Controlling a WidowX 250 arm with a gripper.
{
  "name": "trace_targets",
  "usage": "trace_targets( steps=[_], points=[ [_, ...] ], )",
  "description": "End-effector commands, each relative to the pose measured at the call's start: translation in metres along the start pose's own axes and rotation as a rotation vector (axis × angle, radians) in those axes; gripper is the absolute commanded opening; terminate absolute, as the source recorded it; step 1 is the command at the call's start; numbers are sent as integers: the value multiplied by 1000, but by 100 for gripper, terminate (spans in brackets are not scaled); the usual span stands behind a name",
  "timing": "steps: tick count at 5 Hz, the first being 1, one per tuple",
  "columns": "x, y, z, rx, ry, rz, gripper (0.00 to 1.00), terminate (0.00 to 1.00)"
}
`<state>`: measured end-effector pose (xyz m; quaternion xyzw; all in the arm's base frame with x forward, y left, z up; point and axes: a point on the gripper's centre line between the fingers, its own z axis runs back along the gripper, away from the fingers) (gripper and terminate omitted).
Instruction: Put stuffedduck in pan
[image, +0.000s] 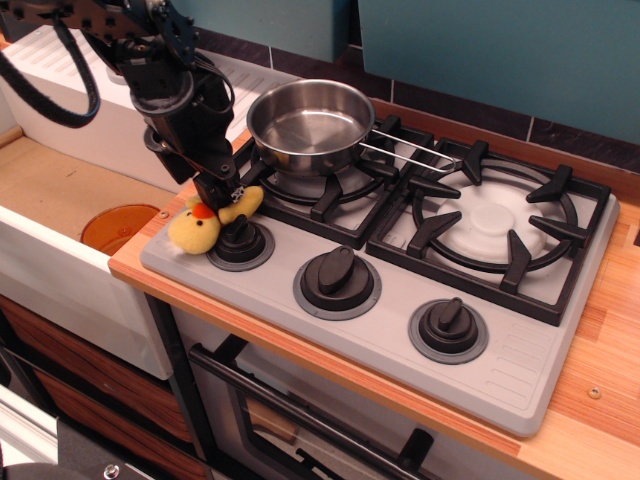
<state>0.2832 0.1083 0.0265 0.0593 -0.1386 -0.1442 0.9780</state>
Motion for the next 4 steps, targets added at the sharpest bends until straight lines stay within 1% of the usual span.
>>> trace_targets(
  steps=[1,2,3,4],
  points=[
    [8,-9,-11,-20,58,-20,0,0],
    [11,-9,-2,-5,82,-19,0,0],
    [15,-8,20,24,119,-20,0,0],
    [23,-7,49,57,157,-21,0,0]
  ],
)
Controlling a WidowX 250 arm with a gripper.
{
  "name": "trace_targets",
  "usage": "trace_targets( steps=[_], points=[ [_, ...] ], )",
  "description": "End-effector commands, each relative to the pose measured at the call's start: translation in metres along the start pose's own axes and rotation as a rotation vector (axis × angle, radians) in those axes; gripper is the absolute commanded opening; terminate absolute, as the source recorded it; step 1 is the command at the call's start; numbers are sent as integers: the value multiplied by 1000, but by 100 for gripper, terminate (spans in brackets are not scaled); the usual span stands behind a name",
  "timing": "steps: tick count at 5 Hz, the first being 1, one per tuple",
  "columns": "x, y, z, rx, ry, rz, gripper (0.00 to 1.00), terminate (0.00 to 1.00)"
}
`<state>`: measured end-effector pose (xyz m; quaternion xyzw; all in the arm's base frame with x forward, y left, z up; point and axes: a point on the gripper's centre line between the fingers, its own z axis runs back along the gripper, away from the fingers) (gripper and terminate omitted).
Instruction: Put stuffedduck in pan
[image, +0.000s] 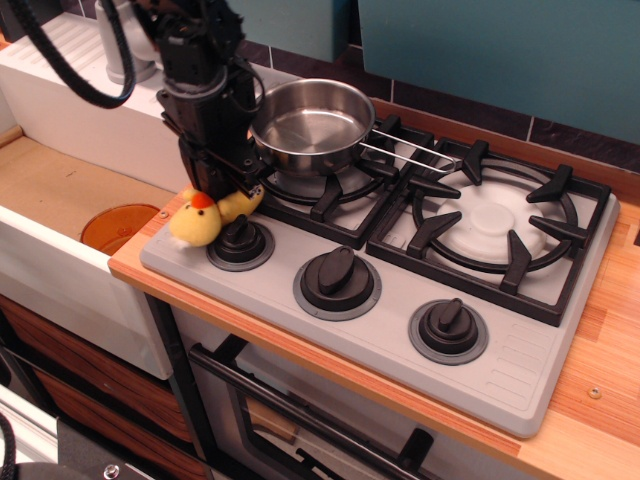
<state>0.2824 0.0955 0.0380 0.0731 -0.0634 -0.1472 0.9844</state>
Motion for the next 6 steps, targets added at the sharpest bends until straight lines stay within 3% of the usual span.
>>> trace_targets(
  steps=[1,3,4,6],
  points=[
    [18,4,70,73,36,-4,0,0],
    [48,6,123,105,87,-38,0,0],
    [72,9,130,104,83,-60,0,0],
    [110,15,114,80,58,-92,0,0]
  ],
)
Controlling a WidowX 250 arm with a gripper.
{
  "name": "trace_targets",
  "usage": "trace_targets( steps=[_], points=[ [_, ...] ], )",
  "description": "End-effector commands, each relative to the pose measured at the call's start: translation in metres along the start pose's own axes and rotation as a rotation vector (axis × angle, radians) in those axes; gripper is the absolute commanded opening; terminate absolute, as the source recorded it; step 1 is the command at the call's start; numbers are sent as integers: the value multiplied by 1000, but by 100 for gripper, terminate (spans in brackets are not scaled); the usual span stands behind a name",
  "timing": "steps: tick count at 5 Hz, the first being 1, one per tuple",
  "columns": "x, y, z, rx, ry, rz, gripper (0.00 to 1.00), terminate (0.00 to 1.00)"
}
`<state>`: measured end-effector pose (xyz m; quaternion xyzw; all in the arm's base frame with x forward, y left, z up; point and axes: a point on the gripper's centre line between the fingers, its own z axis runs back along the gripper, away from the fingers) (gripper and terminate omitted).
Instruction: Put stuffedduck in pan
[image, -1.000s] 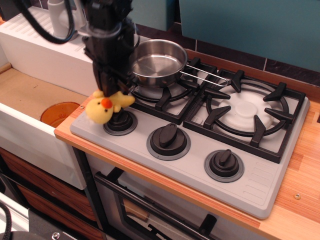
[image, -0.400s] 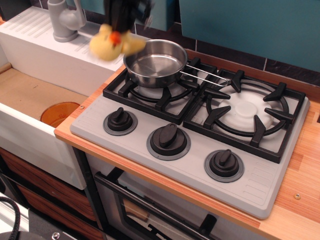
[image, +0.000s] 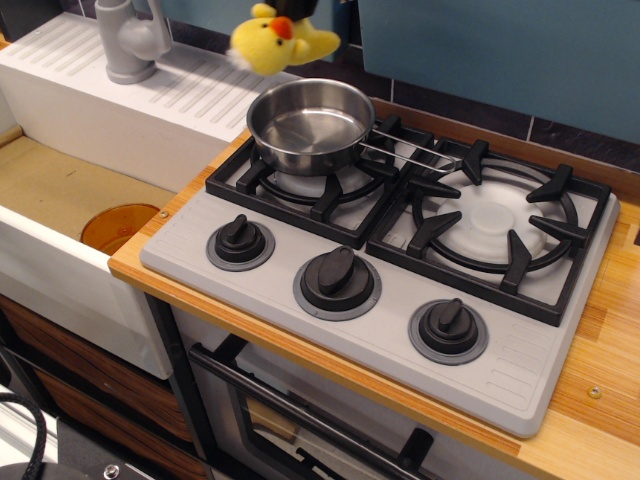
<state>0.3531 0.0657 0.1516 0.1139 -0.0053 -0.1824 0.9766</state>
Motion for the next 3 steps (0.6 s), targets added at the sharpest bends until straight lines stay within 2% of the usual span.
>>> trace_targets(
  steps=[1,2,3],
  points=[
    [26,4,7,17,-70,-1,0,0],
    [28,1,3,20,-91,1,0,0],
    [28,-1,3,25,-101,3,100,0]
  ],
)
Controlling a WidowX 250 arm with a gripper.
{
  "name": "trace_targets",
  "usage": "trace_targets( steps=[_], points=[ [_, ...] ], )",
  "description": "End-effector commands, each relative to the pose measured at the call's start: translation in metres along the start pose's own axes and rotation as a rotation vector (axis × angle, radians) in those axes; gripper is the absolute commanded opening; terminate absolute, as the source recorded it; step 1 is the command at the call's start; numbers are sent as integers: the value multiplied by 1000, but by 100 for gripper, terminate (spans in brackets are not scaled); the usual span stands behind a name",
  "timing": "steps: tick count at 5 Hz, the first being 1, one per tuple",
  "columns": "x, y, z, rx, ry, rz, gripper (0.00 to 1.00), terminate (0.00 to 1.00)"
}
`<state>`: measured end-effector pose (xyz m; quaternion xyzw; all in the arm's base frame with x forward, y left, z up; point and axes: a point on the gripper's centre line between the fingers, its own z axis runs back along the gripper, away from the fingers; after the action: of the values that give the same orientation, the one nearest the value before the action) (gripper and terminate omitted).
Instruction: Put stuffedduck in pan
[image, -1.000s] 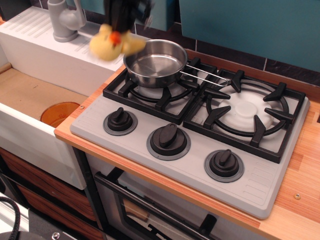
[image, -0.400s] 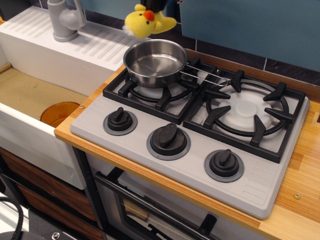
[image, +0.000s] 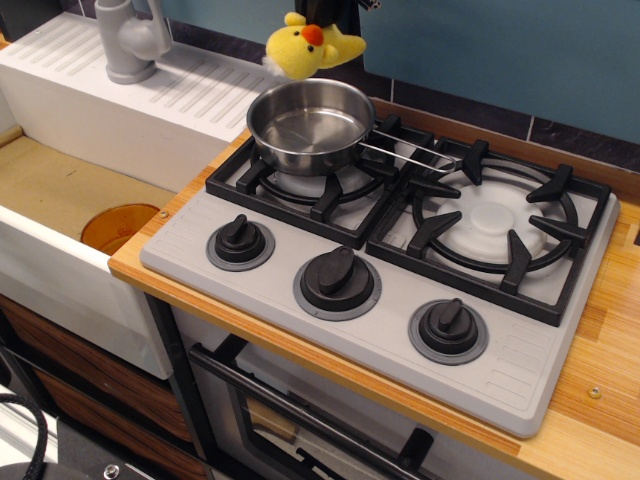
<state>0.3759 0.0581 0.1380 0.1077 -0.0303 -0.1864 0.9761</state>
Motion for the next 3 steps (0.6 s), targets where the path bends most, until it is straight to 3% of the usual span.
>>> trace_targets(
  steps=[1,3],
  points=[
    [5,-4,18,23,-61,-2,100,0],
    [6,-22,36,32,-62,14,100,0]
  ],
)
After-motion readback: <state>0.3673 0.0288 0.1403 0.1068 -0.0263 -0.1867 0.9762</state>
